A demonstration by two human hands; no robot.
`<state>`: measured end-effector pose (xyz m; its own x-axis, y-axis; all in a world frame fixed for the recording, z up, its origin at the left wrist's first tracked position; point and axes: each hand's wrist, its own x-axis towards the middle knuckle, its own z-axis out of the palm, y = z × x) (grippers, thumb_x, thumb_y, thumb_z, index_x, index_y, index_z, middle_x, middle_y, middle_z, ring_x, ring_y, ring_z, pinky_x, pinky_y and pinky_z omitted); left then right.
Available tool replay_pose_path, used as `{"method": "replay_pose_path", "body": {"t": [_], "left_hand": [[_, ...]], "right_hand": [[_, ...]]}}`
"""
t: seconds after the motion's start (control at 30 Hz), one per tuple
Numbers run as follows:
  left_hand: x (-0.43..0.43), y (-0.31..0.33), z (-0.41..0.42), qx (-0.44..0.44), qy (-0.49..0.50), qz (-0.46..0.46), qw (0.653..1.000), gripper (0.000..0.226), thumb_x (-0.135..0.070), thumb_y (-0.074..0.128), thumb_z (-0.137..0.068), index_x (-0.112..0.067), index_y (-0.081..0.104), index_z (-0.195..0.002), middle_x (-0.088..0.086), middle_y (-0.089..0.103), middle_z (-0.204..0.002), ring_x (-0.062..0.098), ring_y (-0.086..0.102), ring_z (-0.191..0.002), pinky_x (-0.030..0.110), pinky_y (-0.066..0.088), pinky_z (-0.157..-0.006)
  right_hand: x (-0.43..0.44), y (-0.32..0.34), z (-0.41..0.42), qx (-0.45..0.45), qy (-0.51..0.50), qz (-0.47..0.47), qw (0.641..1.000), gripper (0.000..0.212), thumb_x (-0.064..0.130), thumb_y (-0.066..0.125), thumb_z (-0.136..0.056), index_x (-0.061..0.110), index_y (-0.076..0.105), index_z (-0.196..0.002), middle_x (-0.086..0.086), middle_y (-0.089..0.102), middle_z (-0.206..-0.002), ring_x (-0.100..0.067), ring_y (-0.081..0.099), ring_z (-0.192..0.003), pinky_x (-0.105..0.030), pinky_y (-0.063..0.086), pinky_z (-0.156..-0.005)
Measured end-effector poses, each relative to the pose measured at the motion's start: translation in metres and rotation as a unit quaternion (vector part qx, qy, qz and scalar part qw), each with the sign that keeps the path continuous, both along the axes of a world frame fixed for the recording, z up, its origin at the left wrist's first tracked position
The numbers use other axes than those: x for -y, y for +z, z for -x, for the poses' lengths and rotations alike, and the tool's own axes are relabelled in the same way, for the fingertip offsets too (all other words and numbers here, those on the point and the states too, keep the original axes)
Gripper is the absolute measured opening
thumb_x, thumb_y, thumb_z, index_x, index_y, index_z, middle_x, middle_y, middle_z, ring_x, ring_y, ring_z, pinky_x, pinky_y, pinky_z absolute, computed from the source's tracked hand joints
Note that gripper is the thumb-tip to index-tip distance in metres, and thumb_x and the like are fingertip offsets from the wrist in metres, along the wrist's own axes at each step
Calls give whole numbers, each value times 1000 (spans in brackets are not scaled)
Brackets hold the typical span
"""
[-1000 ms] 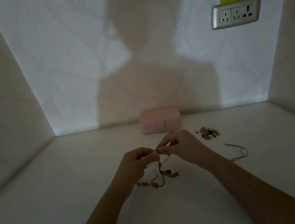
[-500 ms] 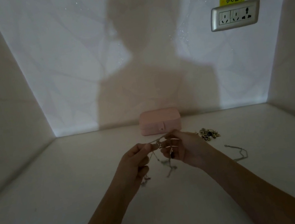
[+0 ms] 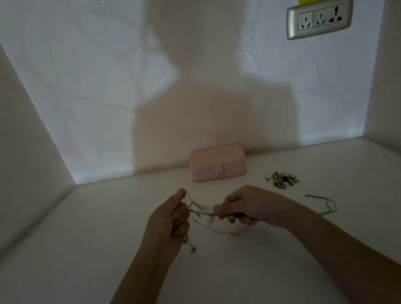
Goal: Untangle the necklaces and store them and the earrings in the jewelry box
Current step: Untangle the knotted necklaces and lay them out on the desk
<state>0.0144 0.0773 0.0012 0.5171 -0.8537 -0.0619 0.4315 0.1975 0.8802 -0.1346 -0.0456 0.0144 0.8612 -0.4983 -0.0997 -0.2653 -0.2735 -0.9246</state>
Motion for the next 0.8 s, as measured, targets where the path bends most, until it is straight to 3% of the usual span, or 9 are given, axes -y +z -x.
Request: {"method": "replay_pose_path", "body": {"t": [0.13,0.33,0.43,0.53,0.67,0.73,0.8], "left_hand": [[-3,2,-10,-52,10,21,998,24,-20,40,-98,-14,55,-79,-10,22,-40,2,17,-29,16,10,-31],[-3,0,-12,-101,33,37,994,22,-17,38,-99,-15,60,-98,-10,24,-39,4,19,-27,15,12,-29],[-4,1,-11,-81,19,51,995,27,-18,37,-99,-17,60,-113,-10,24,-42,2,20,-30,15,12,-31],[-3,1,-9,-41,3,45,998,28,-17,36,-99,-18,60,-115,-10,24,-43,1,20,-32,15,12,-32],[-1,0,-8,-23,1,40,999,28,-12,35,-99,-18,57,-116,-7,34,-46,2,23,-33,13,17,-31],[1,-4,-10,0,32,9,999,26,-9,37,-98,-16,57,-113,-5,42,-49,3,26,-34,13,20,-31],[4,-9,-14,63,92,-68,991,21,-6,43,-96,-10,59,-108,0,50,-56,5,31,-37,13,23,-32]], "right_hand": [[7,3,4,-4,45,27,999,7,15,72,-81,11,75,-85,7,52,-52,-7,34,-47,-16,29,-48],[12,0,0,53,0,-36,998,14,11,59,-91,3,70,-95,-4,68,-69,-8,50,-47,-17,41,-49],[10,-4,-4,69,-29,-42,996,14,11,55,-93,4,67,-93,-6,70,-75,-12,57,-48,-19,44,-47],[9,-8,-9,113,-66,-67,989,14,8,52,-94,6,63,-86,-7,70,-80,-15,65,-58,-21,49,-50],[10,-10,-11,160,-89,-155,971,19,7,44,-97,6,56,-83,-15,69,-80,-25,66,-74,-30,54,-74],[11,-10,-11,181,-85,-198,960,20,5,41,-97,4,53,-82,-15,65,-71,-29,63,-72,-37,52,-81],[12,-9,-12,190,-94,-236,948,20,3,41,-96,1,54,-81,-11,56,-63,-23,58,-61,-37,51,-77]]}}
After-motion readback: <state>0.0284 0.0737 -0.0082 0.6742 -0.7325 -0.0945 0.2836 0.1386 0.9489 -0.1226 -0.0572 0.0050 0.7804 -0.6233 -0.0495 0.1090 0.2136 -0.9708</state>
